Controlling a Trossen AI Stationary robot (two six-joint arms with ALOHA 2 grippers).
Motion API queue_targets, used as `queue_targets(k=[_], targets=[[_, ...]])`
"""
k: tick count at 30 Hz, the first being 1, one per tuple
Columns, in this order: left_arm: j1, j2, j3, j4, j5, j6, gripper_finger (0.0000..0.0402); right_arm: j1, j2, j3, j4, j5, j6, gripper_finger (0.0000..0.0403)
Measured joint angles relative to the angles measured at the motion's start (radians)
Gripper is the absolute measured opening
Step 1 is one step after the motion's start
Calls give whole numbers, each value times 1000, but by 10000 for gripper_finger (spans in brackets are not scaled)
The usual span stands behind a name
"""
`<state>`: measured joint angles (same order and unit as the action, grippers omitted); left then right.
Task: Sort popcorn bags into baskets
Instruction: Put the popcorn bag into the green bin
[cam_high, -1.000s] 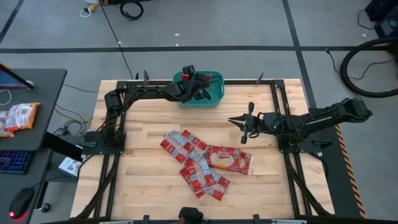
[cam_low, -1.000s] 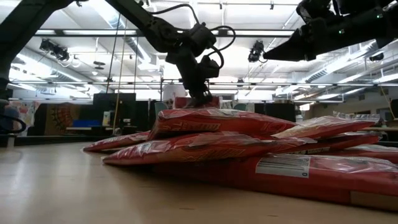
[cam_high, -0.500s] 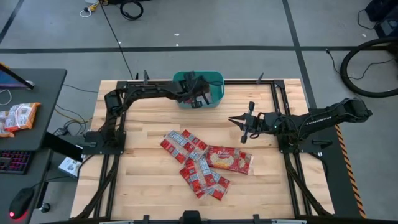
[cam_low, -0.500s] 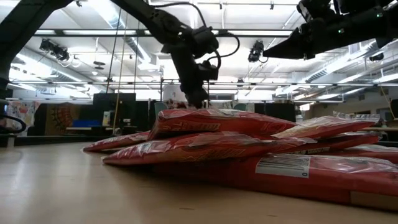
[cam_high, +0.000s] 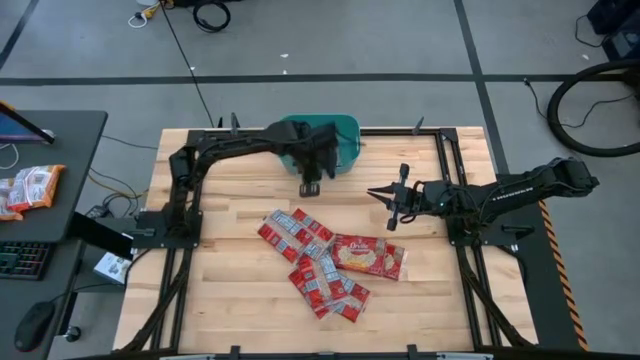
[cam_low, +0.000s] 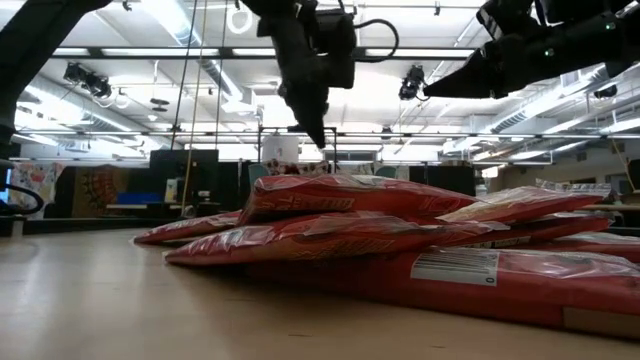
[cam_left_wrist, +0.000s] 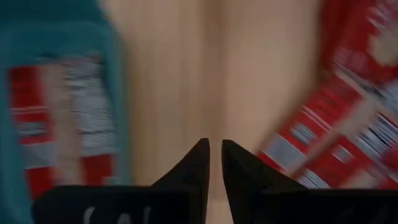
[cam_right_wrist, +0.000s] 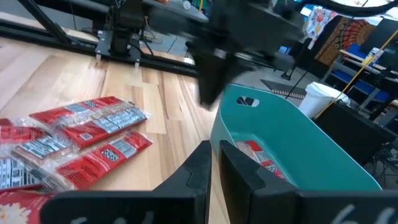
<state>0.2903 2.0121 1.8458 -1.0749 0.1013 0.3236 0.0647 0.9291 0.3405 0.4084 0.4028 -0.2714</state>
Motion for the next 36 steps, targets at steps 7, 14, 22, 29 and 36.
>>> queue_targets(k=[7, 14, 22, 29, 36], targets=[[-142, 0, -21, -96, -20, -29, 47, 0, 0, 0, -36, 52, -18, 36], [-302, 0, -100, -115, -130, -168, 47, 0, 0, 0, -53, 77, -20, 36], [-467, 0, -173, -205, -298, -428, 56, -12, 0, 0, -37, 77, -35, 36], [-602, 0, -276, -219, -359, -614, 140, -60, 0, 0, 10, 58, -39, 36], [-721, 0, -337, -198, -445, -711, 247, -123, 0, 0, 67, -56, -45, 36]])
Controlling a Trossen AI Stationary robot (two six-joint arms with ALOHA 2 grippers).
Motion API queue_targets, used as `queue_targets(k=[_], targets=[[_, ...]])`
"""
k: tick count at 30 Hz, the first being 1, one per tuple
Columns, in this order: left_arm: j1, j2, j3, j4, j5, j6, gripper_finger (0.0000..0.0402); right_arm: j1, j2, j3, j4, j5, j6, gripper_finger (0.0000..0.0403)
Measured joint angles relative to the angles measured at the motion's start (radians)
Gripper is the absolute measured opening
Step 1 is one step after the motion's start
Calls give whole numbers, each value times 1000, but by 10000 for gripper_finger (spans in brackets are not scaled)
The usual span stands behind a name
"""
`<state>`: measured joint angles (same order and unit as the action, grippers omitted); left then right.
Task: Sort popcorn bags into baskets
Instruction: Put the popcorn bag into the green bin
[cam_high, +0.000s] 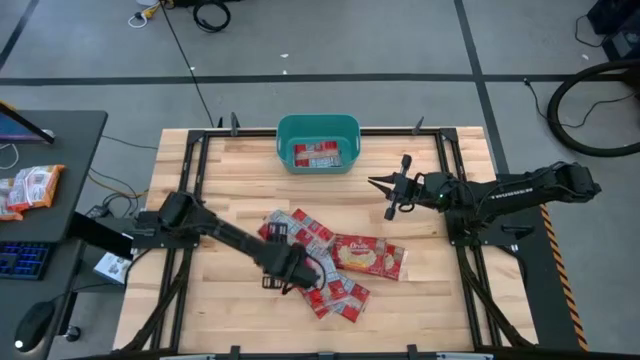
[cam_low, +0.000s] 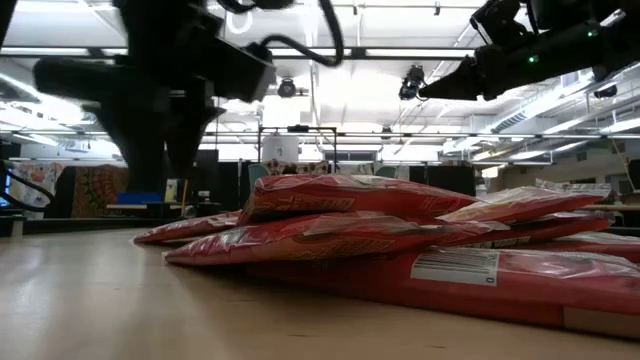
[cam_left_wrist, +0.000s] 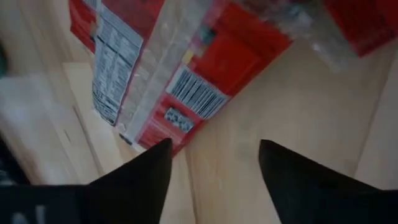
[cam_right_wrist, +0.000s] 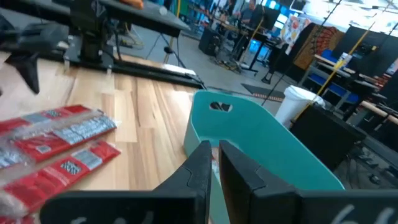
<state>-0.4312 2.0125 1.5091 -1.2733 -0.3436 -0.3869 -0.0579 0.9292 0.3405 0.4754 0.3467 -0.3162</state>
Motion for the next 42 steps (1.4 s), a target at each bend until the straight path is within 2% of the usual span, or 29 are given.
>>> queue_targets(k=[4, 11, 17, 23, 26, 33, 39, 42], targets=[[-63, 0, -32, 76, -96, -31, 270, -34, 0, 0, 25, -60, -1, 36], [-102, 1, -115, 198, -199, -73, 272, -69, 0, 0, 26, -136, 8, 36], [-99, 1, -183, 253, -285, -76, 272, -70, 0, 0, 25, -142, 18, 36], [-99, 1, -254, 359, -301, -24, 272, -70, 0, 0, 22, -142, 29, 36], [-99, -1, -285, 395, -359, -14, 266, -70, 0, 0, 19, -142, 37, 36], [-92, 0, -323, 430, -393, -22, 200, -70, 0, 0, 17, -142, 55, 36], [-88, 0, -320, 444, -388, -81, 89, -70, 0, 0, 17, -142, 55, 36], [-73, 0, -300, 427, -354, -99, 30, -70, 0, 0, 16, -142, 55, 36]])
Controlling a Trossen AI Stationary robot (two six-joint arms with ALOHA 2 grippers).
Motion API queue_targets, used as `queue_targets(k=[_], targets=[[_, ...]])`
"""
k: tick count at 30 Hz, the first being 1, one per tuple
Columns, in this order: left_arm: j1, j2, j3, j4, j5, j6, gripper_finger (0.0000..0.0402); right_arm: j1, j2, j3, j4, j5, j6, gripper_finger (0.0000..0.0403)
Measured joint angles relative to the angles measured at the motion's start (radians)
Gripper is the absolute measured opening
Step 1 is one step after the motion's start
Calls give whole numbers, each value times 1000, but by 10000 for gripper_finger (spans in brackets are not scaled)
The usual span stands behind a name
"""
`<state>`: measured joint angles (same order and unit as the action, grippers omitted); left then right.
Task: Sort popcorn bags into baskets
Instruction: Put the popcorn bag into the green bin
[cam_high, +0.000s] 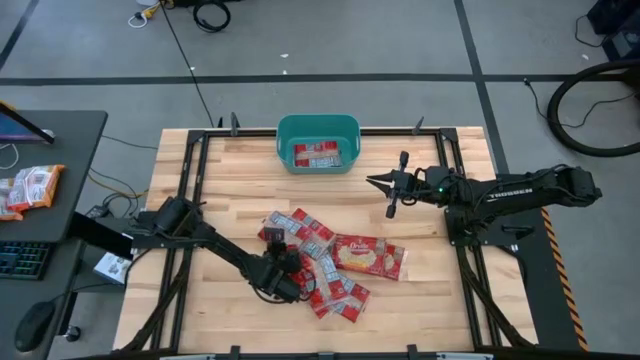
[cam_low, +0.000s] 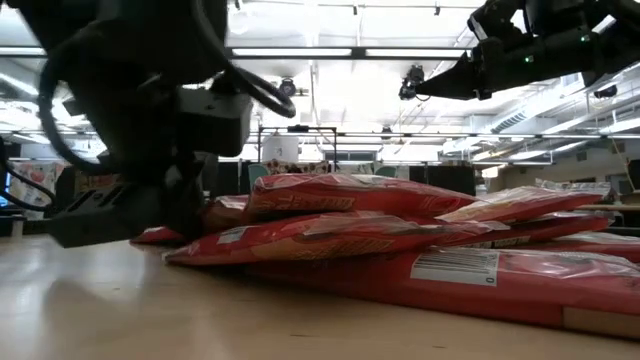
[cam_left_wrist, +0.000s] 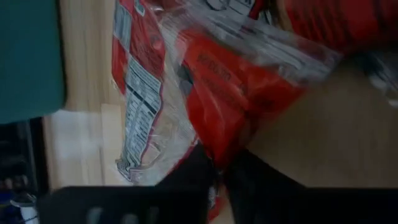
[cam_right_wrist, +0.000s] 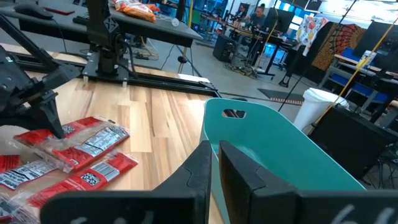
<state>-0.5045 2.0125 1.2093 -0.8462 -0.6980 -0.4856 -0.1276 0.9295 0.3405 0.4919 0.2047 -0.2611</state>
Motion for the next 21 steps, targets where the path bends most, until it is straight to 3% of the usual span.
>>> queue_targets(k=[4, 12, 16, 21], targets=[[23, -15, 65, -114, 54, 48, 22, 0, 0, 0, 0, 0, 10, 36], [112, -94, 263, -337, 66, 63, 25, 0, 0, 0, -9, -17, 29, 36], [181, -114, 335, -336, -4, 116, 26, 1, 1, 0, -23, -40, 68, 36], [301, -114, 369, -223, -57, 292, 26, 8, 1, 0, -58, -49, 87, 36]])
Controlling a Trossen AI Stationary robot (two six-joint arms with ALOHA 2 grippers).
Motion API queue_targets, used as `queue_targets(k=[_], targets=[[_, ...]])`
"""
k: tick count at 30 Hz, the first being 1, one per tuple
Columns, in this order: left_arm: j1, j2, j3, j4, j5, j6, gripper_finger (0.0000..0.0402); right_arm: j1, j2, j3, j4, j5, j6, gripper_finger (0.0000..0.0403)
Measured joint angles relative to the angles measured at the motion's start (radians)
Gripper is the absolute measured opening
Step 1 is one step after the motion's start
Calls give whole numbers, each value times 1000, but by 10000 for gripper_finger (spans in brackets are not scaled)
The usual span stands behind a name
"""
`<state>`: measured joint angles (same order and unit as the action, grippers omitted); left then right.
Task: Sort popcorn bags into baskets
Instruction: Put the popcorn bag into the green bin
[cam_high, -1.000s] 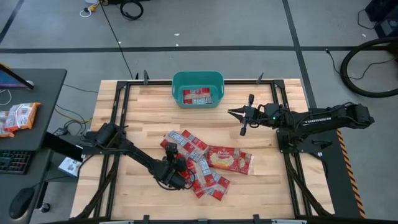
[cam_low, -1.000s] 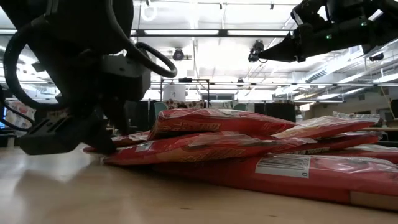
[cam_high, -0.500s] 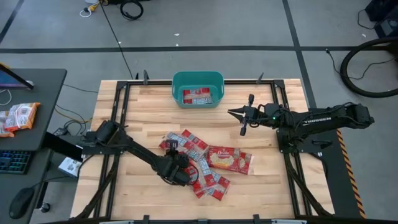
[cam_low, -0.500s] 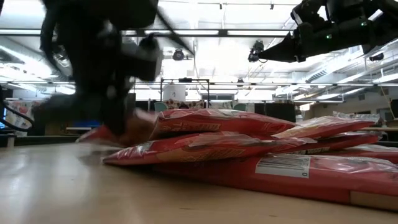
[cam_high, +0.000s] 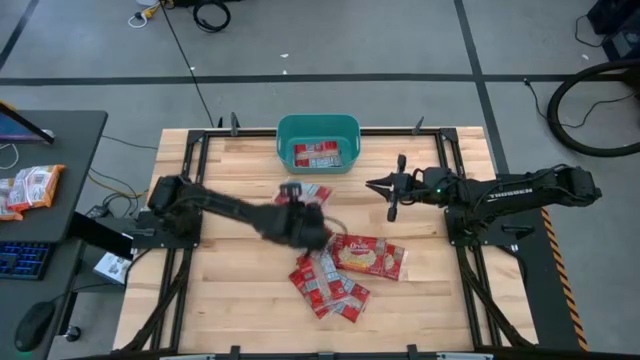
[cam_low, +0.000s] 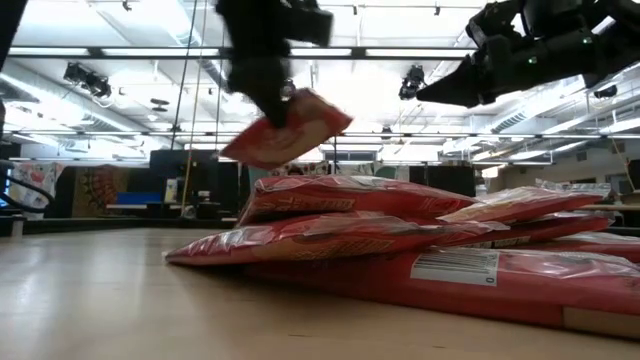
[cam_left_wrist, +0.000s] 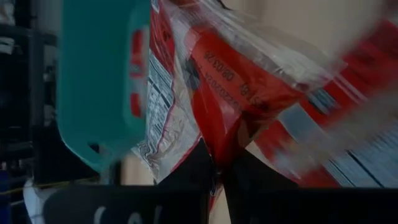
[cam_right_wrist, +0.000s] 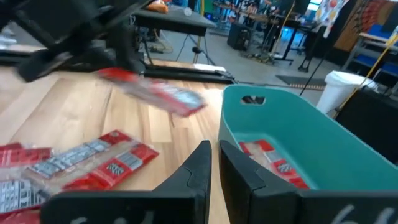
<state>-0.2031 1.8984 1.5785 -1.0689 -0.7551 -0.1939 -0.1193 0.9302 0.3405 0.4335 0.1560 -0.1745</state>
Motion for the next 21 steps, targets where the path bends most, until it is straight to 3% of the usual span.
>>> queue_targets(k=[8, 16, 21], targets=[[206, 0, 0, 217, 4, 291, 26, 21, 0, 0, -56, 24, 12, 36], [379, 14, 0, 411, 143, 418, 26, 36, 0, 0, -98, 91, 26, 36], [443, 43, 0, 509, 141, 500, 27, 40, 0, 0, -99, 89, 41, 36]])
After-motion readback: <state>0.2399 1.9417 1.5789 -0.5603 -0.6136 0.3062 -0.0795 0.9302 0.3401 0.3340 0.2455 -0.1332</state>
